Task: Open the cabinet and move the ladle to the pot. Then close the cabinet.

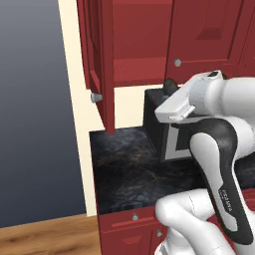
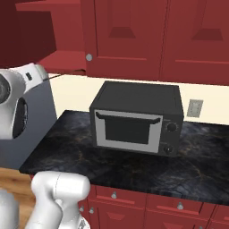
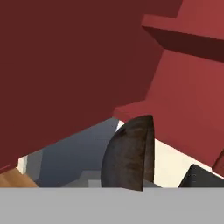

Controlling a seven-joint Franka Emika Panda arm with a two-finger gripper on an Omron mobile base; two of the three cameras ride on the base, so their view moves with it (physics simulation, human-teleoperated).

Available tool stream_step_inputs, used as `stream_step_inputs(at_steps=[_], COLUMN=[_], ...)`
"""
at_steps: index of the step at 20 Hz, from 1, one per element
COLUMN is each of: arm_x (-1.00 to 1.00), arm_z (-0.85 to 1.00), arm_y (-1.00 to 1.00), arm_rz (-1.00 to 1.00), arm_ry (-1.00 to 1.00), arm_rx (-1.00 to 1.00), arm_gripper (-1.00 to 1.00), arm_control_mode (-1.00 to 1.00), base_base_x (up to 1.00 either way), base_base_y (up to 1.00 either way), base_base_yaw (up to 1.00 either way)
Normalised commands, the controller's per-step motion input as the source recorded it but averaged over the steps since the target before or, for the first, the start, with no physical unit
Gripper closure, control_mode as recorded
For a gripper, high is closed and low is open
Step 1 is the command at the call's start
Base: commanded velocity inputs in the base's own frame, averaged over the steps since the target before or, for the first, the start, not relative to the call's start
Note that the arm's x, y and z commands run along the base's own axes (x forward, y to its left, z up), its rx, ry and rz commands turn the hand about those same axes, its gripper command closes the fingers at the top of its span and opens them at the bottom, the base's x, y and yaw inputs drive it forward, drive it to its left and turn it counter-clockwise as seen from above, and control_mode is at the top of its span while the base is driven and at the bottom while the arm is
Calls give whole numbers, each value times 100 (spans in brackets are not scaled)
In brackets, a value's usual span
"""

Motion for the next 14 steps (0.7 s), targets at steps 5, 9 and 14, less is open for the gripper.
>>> stream_step_inputs(at_steps=[5, 9, 14], arm_x=[-100, -94, -64], arm_z=[47, 26, -18], arm_y=[-55, -64, -33], arm_rz=[-37, -28, -10], arm_ry=[24, 28, 17], arm_rx=[0, 0, 0], arm_gripper=[100, 100, 100], arm_control_mode=[-100, -100, -100], base_base_x=[0, 0, 0], base_base_y=[0, 0, 0], base_base_yaw=[0, 0, 0])
